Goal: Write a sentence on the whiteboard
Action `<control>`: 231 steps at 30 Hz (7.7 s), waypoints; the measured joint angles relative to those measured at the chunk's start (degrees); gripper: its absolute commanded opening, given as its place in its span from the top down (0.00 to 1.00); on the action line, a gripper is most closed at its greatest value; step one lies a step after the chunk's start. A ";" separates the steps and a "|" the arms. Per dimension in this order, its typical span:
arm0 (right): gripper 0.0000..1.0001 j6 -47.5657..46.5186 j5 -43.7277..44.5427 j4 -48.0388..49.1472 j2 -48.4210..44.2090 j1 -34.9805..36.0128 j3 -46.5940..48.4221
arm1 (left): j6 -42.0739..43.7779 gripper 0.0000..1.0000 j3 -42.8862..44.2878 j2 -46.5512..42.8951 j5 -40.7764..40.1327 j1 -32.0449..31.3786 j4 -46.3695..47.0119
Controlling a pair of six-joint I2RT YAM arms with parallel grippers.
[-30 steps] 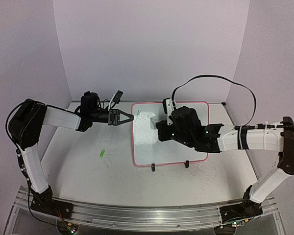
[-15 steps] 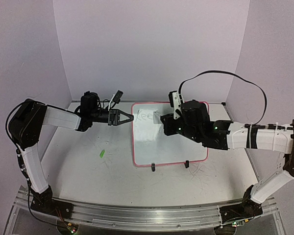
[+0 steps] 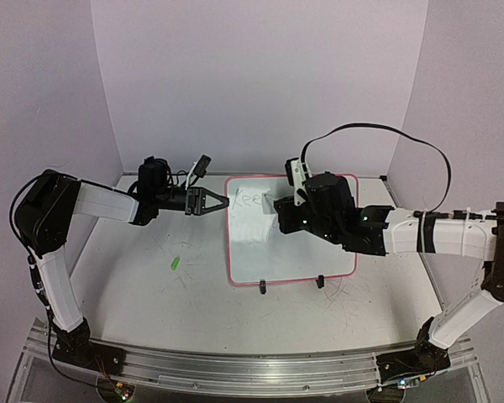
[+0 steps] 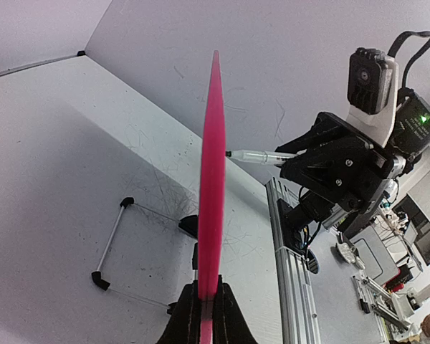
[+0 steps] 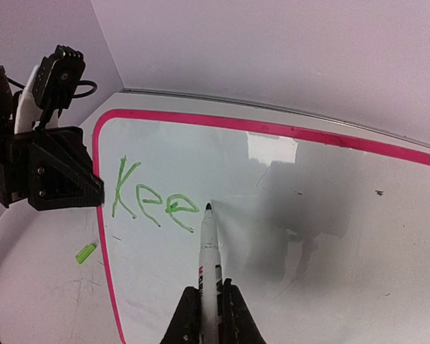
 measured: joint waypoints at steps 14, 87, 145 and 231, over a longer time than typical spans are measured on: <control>1.00 -0.64 0.76 0.01 1.71 0.00 1.97 | 0.02 1.00 0.00 0.00 0.01 0.00 0.00; 1.00 7.60 0.17 -2.91 2.12 2.95 -1.77 | -0.01 1.00 0.00 0.00 -0.20 0.00 -0.07; 1.00 2.58 4.96 -2.88 2.19 0.94 2.73 | -0.02 1.00 0.00 -0.02 -0.28 0.00 -0.04; 1.00 -0.71 1.44 1.45 -8.09 0.92 -6.34 | 2.87 1.00 -3.65 -4.22 -5.20 -0.63 -2.62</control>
